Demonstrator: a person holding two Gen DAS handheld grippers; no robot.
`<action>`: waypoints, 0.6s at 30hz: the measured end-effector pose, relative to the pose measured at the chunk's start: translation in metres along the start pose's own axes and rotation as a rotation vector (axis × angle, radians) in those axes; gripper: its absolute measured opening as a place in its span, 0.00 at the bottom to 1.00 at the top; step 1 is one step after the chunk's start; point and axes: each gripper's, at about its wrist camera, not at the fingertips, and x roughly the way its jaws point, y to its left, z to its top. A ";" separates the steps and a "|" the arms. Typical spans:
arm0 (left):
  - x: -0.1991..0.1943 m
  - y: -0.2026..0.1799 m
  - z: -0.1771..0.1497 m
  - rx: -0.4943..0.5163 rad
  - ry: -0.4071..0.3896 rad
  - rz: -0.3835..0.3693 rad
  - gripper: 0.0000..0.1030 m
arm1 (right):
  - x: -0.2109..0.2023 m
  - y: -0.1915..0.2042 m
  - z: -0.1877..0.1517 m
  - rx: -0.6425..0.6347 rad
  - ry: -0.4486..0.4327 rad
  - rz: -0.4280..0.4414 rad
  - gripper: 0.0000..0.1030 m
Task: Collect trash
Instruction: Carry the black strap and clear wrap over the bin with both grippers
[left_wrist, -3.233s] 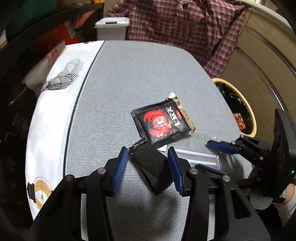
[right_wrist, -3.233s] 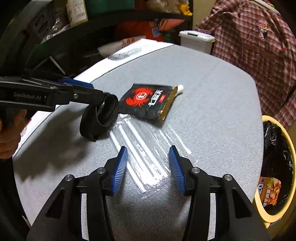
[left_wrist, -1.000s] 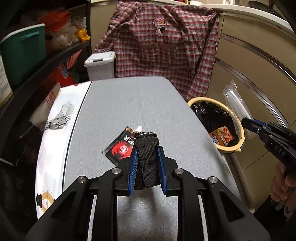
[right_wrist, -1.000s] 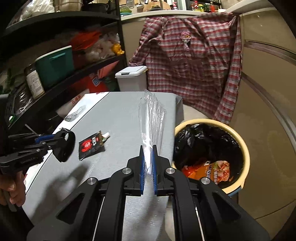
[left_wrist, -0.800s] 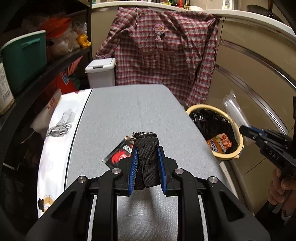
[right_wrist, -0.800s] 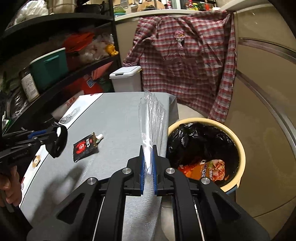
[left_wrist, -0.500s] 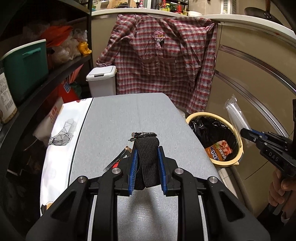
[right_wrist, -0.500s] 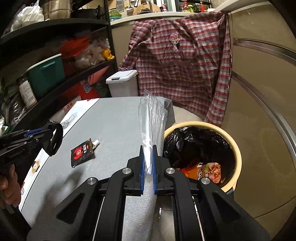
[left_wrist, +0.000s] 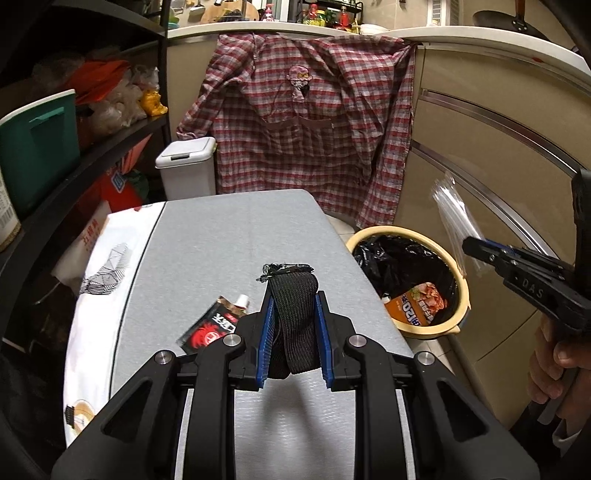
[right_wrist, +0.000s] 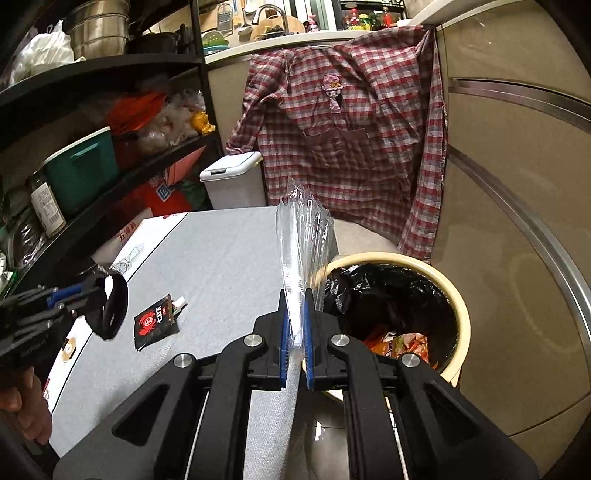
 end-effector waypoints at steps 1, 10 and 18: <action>0.000 -0.003 0.001 0.002 -0.001 0.001 0.21 | 0.000 -0.002 0.001 0.005 -0.003 -0.002 0.07; 0.005 -0.014 0.032 -0.034 -0.029 -0.008 0.21 | -0.003 -0.023 0.017 0.056 -0.031 -0.014 0.07; 0.023 -0.035 0.061 -0.044 -0.045 -0.030 0.21 | -0.003 -0.042 0.025 0.041 -0.031 -0.075 0.07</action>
